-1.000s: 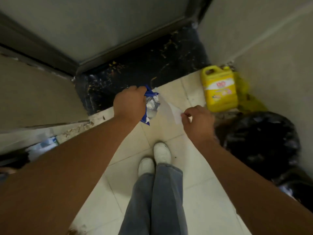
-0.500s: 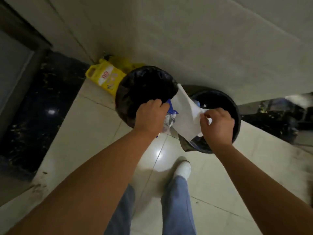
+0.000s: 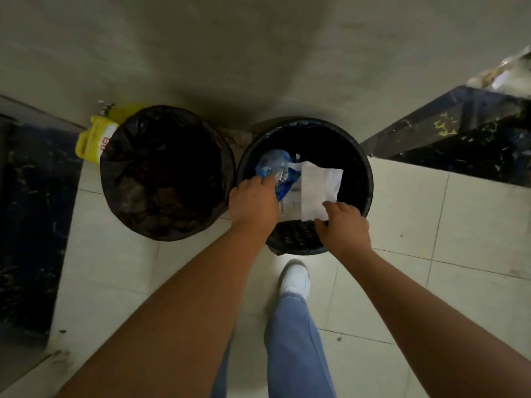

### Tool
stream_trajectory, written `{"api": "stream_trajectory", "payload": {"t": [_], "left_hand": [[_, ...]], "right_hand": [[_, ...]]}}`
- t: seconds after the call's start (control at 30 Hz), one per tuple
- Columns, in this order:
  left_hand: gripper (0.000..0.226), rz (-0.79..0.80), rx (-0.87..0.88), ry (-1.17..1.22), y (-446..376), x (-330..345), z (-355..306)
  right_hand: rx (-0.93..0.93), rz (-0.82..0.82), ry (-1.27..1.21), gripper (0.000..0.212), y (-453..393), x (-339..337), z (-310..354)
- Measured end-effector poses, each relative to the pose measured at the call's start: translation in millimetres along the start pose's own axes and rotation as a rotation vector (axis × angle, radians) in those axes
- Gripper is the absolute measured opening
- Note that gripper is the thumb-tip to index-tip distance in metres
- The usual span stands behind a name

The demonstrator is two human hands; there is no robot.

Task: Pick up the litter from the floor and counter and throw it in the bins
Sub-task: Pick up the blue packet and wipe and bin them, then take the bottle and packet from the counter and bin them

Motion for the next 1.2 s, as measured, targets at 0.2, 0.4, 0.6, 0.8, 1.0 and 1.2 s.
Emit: {"api": "stream_trajectory", "payload": {"t": [0.2, 0.4, 0.6, 0.8, 1.0, 1.2], "left_hand": [[0.047, 0.127, 0.073, -0.148, 29, -12, 13], [0.053, 0.056, 0.231, -0.34, 34, -70, -13], [0.053, -0.075, 0.516, -0.361, 55, -136, -98], [0.053, -0.161, 0.893, -0.365, 150, -189, -215], [0.052, -0.206, 1.272, -0.316, 288, -225, -349], [0.052, -0.209, 1.657, -0.235, 482, -233, -476]], "right_hand": [[-0.075, 0.117, 0.0, 0.04, 9, -7, 4], [-0.076, -0.074, -0.036, 0.051, 28, -60, 1], [0.128, -0.385, -0.076, 0.056, 86, -145, -41], [0.45, -0.592, -0.145, 0.057, 226, -217, -109], [0.869, -0.745, -0.196, 0.057, 421, -256, -203], [1.265, -0.892, -0.205, 0.056, 639, -255, -276]]}}
Point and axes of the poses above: each hand's wrist, its own y-axis away from the middle knuckle, its own x-axis out of the palm, z = x × y, the point moved 4 cm from there along -y, towards the middle knuckle, and after that the axes turned 6 degrees about -z, right-handed, at the moved point
